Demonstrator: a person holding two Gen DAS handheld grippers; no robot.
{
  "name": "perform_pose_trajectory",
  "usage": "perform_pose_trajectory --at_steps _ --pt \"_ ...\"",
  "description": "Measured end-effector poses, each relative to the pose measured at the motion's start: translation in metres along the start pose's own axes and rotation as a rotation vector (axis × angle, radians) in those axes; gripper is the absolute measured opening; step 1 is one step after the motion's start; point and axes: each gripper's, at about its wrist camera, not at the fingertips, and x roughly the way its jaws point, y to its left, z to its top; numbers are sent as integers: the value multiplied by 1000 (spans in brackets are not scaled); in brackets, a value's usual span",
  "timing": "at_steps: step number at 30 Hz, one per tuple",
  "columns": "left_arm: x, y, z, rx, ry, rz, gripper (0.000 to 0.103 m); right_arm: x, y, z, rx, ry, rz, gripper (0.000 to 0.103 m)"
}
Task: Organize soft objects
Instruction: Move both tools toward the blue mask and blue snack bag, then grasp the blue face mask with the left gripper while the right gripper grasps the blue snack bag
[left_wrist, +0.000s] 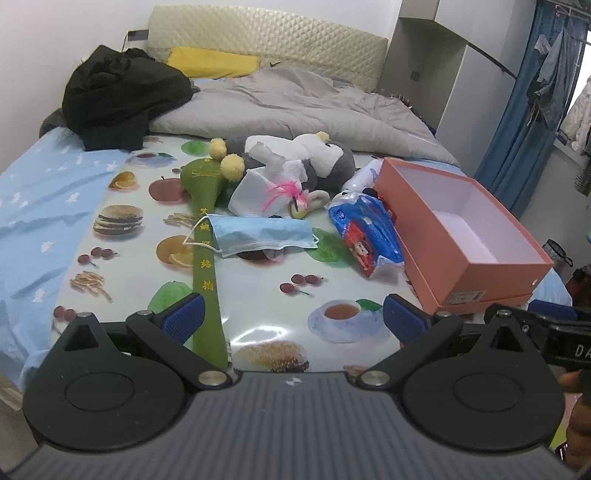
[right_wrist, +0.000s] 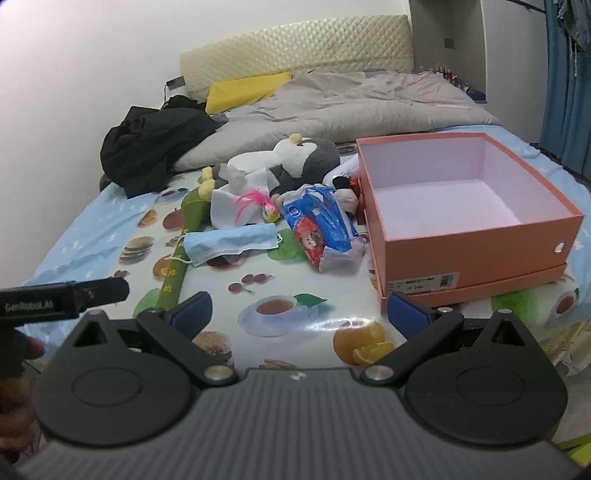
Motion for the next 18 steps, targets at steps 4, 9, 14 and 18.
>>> perform_pose_trajectory --at_steps 4,9,14,18 --pt "23 10 7 7 -2 9 103 22 0 4 -16 9 11 96" --pt "60 18 19 81 22 38 102 53 5 12 -72 2 -1 93" --pt "93 18 31 190 36 44 102 86 10 22 -107 1 -7 88" --pt "119 15 39 295 31 55 101 111 13 29 -131 -9 3 88"
